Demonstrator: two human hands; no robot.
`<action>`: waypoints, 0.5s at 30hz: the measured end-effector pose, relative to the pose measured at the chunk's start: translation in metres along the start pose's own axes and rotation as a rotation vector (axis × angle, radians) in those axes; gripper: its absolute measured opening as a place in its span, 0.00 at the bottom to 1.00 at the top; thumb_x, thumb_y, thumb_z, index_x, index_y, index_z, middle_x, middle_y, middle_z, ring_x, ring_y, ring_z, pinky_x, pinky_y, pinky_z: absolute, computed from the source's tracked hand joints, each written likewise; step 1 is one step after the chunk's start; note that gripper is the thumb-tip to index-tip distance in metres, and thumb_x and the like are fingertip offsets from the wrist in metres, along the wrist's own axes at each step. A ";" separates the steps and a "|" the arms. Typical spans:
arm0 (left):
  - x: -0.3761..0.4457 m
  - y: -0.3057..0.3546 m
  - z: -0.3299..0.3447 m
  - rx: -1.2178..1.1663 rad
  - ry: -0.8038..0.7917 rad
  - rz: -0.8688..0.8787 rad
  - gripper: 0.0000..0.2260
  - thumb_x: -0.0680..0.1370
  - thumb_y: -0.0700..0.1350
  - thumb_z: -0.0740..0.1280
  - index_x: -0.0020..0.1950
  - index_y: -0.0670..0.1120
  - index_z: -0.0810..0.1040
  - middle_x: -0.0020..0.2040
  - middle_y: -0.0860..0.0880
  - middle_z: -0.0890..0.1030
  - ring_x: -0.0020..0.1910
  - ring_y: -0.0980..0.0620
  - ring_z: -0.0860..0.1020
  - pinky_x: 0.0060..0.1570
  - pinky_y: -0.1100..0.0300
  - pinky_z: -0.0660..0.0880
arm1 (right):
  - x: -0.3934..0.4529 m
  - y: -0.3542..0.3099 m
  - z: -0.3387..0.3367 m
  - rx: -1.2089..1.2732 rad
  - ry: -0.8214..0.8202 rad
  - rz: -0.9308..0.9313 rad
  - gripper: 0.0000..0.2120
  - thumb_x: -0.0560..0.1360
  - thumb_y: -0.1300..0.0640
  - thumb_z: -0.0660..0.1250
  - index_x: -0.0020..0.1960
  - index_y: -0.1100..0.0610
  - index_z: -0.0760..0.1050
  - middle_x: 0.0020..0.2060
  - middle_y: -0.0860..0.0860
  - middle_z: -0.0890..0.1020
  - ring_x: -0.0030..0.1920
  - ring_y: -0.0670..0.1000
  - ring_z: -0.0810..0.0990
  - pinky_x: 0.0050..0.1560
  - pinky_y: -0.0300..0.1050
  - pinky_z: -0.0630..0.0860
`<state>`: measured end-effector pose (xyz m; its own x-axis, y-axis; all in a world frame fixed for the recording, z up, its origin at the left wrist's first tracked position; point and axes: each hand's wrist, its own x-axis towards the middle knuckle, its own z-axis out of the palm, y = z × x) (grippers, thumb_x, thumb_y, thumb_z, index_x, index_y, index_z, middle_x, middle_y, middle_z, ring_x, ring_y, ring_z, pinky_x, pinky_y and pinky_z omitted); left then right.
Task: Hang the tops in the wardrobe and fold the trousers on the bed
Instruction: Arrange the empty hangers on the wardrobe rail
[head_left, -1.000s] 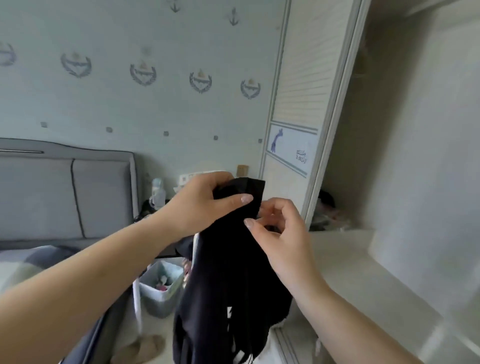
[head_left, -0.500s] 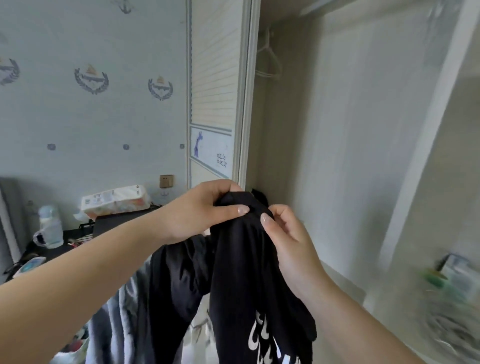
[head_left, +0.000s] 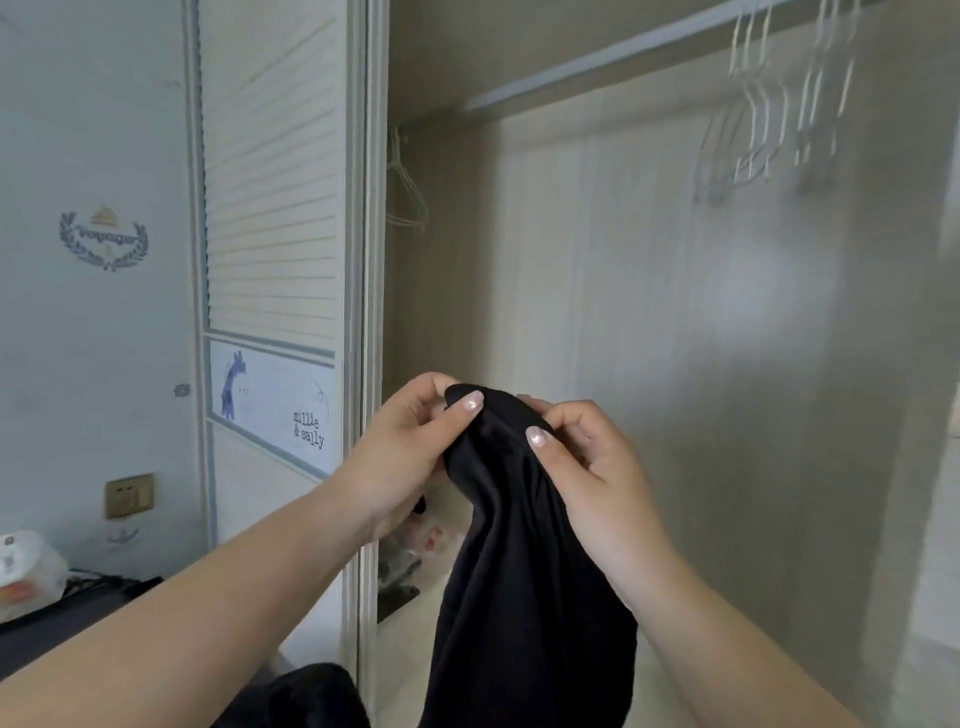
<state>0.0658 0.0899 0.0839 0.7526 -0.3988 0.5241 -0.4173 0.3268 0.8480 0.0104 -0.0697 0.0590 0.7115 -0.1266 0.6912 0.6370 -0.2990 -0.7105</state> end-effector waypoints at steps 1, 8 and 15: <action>0.014 -0.001 -0.004 -0.033 -0.008 0.015 0.09 0.71 0.51 0.68 0.43 0.46 0.74 0.47 0.34 0.76 0.41 0.45 0.75 0.42 0.54 0.72 | 0.013 0.001 0.003 -0.027 0.017 -0.019 0.02 0.71 0.47 0.64 0.41 0.44 0.74 0.55 0.37 0.81 0.56 0.41 0.79 0.55 0.46 0.75; 0.101 -0.010 -0.016 -0.203 -0.053 0.054 0.14 0.77 0.53 0.63 0.53 0.42 0.72 0.55 0.37 0.82 0.57 0.37 0.78 0.55 0.46 0.77 | 0.097 0.011 0.009 -0.184 0.165 -0.056 0.06 0.74 0.54 0.68 0.41 0.43 0.76 0.49 0.38 0.82 0.50 0.41 0.81 0.53 0.48 0.78; 0.175 -0.004 -0.004 -0.288 0.005 0.053 0.21 0.79 0.54 0.63 0.58 0.35 0.72 0.57 0.34 0.79 0.57 0.35 0.79 0.61 0.37 0.72 | 0.166 0.020 -0.008 -0.355 0.201 -0.109 0.04 0.73 0.51 0.69 0.41 0.45 0.75 0.47 0.40 0.82 0.46 0.45 0.81 0.49 0.41 0.77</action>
<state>0.2010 0.0220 0.1720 0.7365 -0.3709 0.5657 -0.2948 0.5767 0.7619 0.1385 -0.1041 0.1605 0.5516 -0.2473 0.7966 0.5384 -0.6239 -0.5665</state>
